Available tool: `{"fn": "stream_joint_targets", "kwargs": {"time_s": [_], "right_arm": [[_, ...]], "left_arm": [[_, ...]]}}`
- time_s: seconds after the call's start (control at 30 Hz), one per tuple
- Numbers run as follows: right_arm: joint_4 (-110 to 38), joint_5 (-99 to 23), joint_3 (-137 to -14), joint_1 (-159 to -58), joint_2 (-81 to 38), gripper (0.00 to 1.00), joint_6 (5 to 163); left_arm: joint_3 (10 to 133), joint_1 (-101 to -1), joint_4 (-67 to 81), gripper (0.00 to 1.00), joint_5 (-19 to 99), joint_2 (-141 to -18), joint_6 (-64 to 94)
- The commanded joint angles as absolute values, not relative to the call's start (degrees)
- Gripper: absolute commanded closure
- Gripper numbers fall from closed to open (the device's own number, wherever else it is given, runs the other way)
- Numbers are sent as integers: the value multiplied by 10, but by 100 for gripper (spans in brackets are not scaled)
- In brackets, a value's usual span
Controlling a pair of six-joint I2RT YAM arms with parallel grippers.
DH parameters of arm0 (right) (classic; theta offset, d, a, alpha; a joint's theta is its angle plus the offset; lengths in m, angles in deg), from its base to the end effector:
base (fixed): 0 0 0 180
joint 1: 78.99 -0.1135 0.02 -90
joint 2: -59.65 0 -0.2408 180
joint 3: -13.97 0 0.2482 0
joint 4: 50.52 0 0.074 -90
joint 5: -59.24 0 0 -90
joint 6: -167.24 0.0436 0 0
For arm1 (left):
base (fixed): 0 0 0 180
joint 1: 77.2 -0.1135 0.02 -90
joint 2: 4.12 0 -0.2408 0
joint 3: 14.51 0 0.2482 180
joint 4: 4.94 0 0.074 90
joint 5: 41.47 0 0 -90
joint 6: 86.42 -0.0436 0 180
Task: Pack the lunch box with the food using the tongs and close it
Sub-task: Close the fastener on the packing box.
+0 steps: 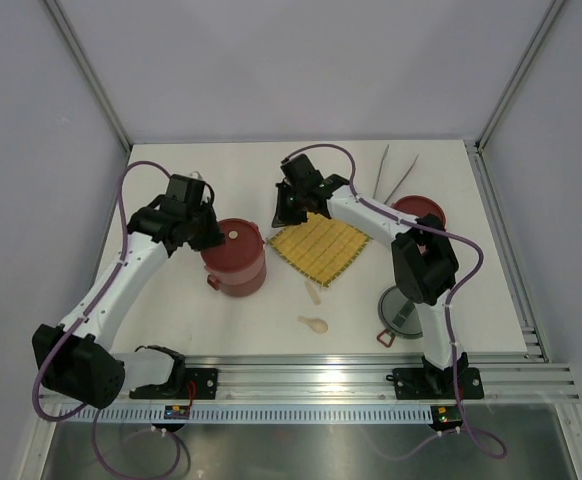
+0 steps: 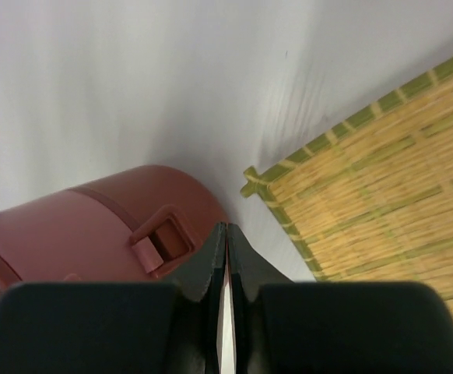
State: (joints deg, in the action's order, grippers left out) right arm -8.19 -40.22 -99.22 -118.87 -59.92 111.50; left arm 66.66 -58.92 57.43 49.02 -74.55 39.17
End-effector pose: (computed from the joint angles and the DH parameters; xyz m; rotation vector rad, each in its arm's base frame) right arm 0.3505 0.3022 0.2074 -0.2053 2.5536 0.7506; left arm 0.2434 -0.0800 0.2944 -0.3819 2.4844 -0.3866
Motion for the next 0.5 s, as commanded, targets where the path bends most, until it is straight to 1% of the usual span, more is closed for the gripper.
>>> {"fn": "stream_joint_targets", "kwargs": {"time_s": [0.0,0.2,0.27,0.3,0.37,0.47], "right_arm": [[-25,-375,-1057,-1184,-631,91,1074],[7,-391,-1098,-1206,-666,91,1058],[6,-415,-1106,-1220,-673,91,1055],[0,-431,-1106,-1225,-674,93,1051],[-45,-493,-1082,-1234,-660,94,1048],[-151,-509,-998,-1229,-596,94,1070]], "left_arm": [[652,-588,548,100,466,-764,387],[640,-588,564,100,469,-793,378],[639,-587,564,100,468,-797,377],[640,-588,563,100,467,-800,377],[638,-588,562,100,464,-810,375],[633,-588,557,100,457,-822,372]]}}
